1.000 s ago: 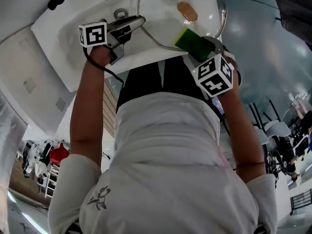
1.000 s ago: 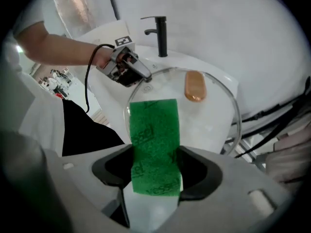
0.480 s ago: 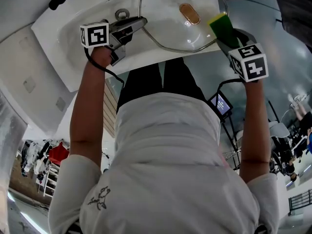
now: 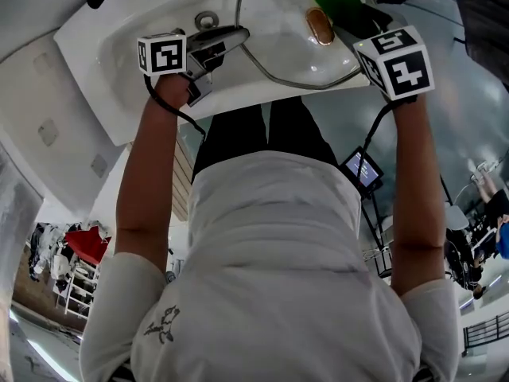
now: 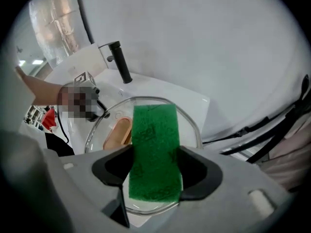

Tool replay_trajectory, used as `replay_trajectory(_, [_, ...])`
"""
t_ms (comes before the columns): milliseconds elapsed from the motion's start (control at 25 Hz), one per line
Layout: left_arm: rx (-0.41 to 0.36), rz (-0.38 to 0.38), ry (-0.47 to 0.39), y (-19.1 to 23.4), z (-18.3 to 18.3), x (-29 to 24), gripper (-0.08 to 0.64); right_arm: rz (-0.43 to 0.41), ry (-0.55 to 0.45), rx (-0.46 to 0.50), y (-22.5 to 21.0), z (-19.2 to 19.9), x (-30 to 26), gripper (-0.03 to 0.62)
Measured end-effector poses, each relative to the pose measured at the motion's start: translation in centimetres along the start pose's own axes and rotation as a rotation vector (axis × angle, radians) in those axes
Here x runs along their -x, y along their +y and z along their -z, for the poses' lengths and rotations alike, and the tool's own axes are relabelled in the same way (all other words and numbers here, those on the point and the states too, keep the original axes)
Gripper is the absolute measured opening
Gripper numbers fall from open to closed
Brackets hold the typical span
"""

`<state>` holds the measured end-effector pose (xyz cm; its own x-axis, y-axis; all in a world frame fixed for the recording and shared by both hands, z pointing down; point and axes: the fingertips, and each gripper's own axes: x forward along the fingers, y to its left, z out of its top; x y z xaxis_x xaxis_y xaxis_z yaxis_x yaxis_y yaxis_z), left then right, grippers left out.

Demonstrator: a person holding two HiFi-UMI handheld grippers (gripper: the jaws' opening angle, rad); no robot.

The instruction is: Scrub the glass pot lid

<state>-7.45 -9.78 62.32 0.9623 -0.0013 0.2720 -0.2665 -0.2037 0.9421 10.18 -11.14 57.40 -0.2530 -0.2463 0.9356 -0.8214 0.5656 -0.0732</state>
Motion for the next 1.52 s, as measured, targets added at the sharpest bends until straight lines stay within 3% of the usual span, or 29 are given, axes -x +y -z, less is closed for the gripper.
replay_trajectory(320, [0.012, 0.021, -0.009, -0.3, 0.1, 0.0, 0.103, -0.038, -0.025, -0.126, -1.8, 2.3, 0.0, 0.287])
replay_trajectory(640, [0.015, 0.026, -0.003, -0.4, 0.2, 0.0, 0.103, 0.032, 0.035, -0.267, -7.0, 9.2, 1.1, 0.287])
replay_trajectory(840, [0.016, 0.023, -0.001, -0.3, 0.1, -0.1, 0.103, 0.068, 0.068, -0.273, -8.9, 10.9, 1.6, 0.288])
replay_trajectory(920, [0.007, 0.02, 0.002, -0.2, 0.0, -0.1, 0.103, 0.08, 0.057, -0.226, -9.0, 9.4, 1.9, 0.288])
replay_trajectory(1040, [0.017, 0.024, 0.015, -0.5, 0.3, -0.1, 0.103, 0.076, 0.027, -0.071, -7.9, 4.9, 1.6, 0.288])
replay_trajectory(1320, [0.01, 0.018, 0.01, -0.4, 0.1, -0.1, 0.103, -0.041, -0.029, 0.28, -0.6, -5.0, -1.3, 0.288])
replay_trajectory(1440, [0.006, 0.015, 0.009, -0.3, 0.0, 0.0, 0.103, -0.08, -0.022, 0.342, 0.9, -6.1, -2.4, 0.288])
replay_trajectory(1520, [-0.013, 0.0, -0.003, 0.0, -0.3, 0.1, 0.103, -0.098, -0.023, 0.319, 0.6, -6.1, -2.7, 0.288])
